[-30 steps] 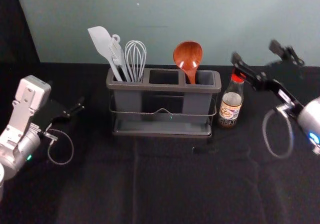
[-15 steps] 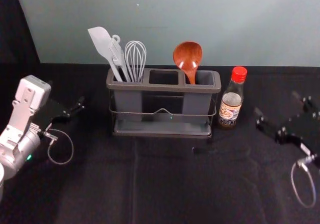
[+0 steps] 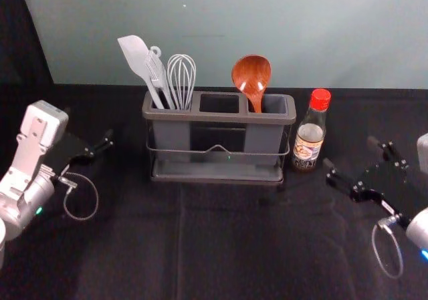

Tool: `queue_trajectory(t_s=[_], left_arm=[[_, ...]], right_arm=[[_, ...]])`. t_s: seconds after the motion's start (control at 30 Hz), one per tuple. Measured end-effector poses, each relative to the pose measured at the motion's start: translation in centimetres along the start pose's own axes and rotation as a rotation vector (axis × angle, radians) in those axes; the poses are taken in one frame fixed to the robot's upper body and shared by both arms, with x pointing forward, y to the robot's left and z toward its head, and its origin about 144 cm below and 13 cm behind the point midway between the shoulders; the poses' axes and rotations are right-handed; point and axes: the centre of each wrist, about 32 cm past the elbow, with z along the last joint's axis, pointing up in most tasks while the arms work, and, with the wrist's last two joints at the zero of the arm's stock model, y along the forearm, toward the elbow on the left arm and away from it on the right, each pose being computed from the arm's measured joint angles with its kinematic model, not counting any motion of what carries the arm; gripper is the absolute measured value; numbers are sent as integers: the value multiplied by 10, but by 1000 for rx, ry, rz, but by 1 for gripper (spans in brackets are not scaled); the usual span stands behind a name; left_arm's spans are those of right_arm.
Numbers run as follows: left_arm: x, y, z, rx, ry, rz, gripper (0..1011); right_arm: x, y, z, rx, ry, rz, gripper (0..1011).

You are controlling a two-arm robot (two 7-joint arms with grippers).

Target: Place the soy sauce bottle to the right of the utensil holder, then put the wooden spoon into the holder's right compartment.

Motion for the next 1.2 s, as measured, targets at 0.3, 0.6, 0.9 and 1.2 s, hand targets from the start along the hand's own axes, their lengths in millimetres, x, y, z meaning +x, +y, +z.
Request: queue_trajectory(t_s=[0.3,0.6,0.9,1.2], left_arm=[[0,0,0,0,0,0,1005],[0,0,0,0,0,0,1005],[0,0,0,0,0,0,1005],[0,0,0,0,0,0,1005]], right_arm=[[7,28,-13,74,9,-15,1003],[2,42,-23,128,-11,-45,1003],[3,41,-24,112,-5,-61,1003],[3,41,-24,113,-5,-59,1003]])
